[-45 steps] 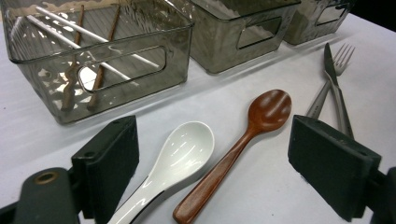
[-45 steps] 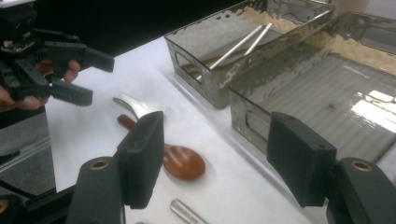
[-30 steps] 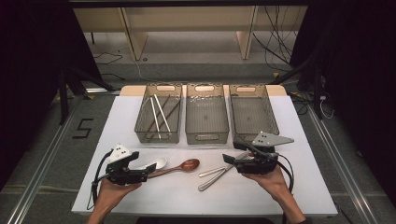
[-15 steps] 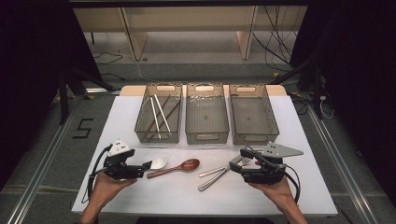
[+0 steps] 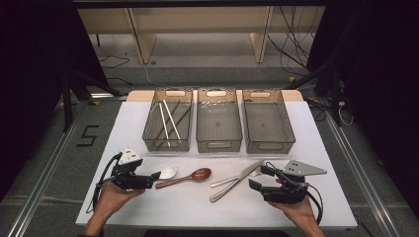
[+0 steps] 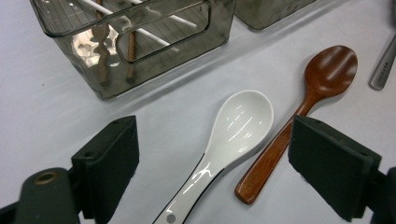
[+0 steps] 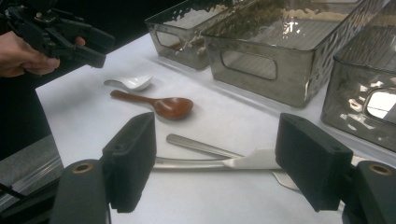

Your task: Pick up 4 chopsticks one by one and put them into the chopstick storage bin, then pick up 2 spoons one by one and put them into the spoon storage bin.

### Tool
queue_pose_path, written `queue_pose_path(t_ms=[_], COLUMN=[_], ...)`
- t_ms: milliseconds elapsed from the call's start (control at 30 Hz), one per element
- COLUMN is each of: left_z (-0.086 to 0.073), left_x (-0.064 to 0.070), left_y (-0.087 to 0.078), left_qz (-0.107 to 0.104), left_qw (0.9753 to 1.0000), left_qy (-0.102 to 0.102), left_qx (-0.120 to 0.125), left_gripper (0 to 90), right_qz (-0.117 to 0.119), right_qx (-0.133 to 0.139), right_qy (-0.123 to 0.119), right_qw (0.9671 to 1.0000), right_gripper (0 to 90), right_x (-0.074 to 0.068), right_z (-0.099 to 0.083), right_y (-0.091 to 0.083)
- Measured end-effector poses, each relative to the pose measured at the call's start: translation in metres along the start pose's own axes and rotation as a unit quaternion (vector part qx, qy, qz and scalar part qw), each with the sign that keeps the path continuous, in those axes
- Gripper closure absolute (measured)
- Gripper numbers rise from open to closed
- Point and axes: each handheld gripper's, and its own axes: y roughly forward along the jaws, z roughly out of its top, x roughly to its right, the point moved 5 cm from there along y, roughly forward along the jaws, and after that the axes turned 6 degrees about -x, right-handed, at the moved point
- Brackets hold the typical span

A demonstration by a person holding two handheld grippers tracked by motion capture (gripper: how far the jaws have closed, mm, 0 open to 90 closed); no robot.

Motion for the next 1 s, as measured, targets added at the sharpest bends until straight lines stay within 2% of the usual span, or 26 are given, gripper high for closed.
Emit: queue_pose_path(t_ms=[167,333,467,700,1000], left_z=[0.003,0.005,0.008,0.016,0.025], left_x=[0.0,0.0,0.002,0.004,0.002], left_y=[0.002,0.007,0.009,0.017,0.024], left_qz=[0.0,0.001,0.004,0.01,0.017], left_qw=[1.0,0.9997,0.9986,0.9939,0.9838], left_qy=[0.004,0.01,0.03,0.068,0.106], left_qx=[-0.005,-0.022,-0.044,-0.086,-0.144], left_gripper=[15.9,15.9,15.9,16.4,22.7], right_qz=[-0.005,-0.005,-0.007,-0.004,0.001], right_qx=[-0.001,-0.006,-0.003,-0.004,-0.005], right_qy=[-0.001,0.007,0.009,0.012,0.009], right_qw=[1.0,0.9999,0.9999,0.9999,0.9999], right_gripper=[29.7,29.4,29.3,29.4,29.4], right_x=[0.0,0.002,0.002,0.001,0.0], right_z=[-0.002,-0.007,-0.007,-0.011,-0.011], right_y=[-0.002,-0.002,-0.004,-0.005,-0.004])
